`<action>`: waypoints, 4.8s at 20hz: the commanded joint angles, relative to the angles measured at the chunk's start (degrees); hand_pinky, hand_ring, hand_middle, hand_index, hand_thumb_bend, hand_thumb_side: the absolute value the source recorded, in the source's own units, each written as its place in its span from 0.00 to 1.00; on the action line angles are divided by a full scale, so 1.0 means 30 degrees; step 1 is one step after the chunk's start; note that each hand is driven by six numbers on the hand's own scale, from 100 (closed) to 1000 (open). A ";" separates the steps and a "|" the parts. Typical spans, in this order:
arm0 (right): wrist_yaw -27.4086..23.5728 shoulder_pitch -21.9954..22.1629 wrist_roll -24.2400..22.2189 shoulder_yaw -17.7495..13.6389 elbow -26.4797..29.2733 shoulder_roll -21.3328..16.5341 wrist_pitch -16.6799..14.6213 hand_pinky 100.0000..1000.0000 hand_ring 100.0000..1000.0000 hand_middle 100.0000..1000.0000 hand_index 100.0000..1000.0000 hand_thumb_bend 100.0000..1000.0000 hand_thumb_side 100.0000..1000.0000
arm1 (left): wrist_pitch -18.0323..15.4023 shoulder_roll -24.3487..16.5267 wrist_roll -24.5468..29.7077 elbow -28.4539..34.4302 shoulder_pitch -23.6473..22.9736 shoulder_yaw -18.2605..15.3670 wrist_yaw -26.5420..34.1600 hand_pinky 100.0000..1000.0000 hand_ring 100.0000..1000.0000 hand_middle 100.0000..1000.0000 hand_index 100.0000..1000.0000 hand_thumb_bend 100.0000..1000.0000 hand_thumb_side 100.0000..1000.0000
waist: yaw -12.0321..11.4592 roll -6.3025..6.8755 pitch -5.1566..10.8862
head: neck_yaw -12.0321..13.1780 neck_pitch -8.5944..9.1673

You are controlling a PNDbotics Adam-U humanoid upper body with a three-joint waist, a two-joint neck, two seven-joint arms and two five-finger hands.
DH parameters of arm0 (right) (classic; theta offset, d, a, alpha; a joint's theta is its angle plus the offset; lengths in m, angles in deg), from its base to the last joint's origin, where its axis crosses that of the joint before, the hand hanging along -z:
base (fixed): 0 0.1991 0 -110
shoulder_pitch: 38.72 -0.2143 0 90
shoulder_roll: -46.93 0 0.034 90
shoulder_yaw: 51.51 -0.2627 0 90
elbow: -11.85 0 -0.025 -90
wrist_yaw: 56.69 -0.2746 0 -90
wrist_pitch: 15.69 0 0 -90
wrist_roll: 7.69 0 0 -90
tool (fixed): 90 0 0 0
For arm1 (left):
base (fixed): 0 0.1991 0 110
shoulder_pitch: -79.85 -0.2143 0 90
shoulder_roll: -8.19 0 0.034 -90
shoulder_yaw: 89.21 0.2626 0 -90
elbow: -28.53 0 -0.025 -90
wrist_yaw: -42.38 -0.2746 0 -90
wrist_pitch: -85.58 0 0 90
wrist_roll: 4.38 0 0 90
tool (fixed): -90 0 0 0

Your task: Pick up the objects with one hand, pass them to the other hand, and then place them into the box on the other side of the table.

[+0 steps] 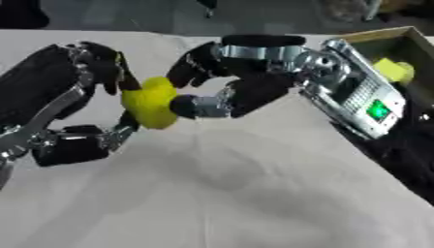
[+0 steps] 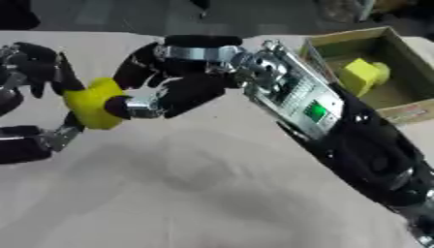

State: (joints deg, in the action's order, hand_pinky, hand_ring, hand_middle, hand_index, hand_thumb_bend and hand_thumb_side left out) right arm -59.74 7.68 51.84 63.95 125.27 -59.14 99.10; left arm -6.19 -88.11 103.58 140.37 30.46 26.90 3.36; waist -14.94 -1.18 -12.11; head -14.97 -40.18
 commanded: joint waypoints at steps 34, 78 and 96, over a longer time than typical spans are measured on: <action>-0.2188 -0.0496 0.1205 0.0205 0.0393 -0.0066 0.2630 0.87 0.81 0.64 0.69 0.22 0.50 | -0.0624 0.0231 0.0413 0.0917 0.0865 -0.0199 -0.1647 0.30 0.42 0.43 0.53 0.06 0.00 | -0.0118 0.0015 0.0264 | -0.0210 0.0128; -0.4559 0.0784 0.5151 -0.1267 0.0393 -0.1533 0.2644 0.87 0.78 0.57 0.58 0.00 0.16 | 0.1951 -0.1058 -0.1066 0.0635 -0.1257 -0.1530 -0.2018 0.59 0.68 0.74 0.85 0.62 0.32 | -0.0060 -0.0030 0.0199 | -0.0666 0.0417; -0.4603 0.3651 0.8766 -0.4620 0.0393 -0.4025 0.1747 0.87 0.78 0.57 0.58 0.00 0.15 | 0.3203 -0.2485 -0.5611 0.0713 -0.4378 -0.3921 -0.1193 0.49 0.60 0.68 0.79 0.46 0.30 | 0.0000 -0.0002 0.0025 | -0.2244 0.0431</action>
State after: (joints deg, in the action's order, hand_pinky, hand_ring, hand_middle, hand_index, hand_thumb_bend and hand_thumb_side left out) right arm -73.20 19.21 77.28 51.52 125.59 -69.01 104.41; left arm 2.95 -93.77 88.24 141.79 16.90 16.81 0.09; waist -14.93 -1.18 -12.12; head -21.35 -39.17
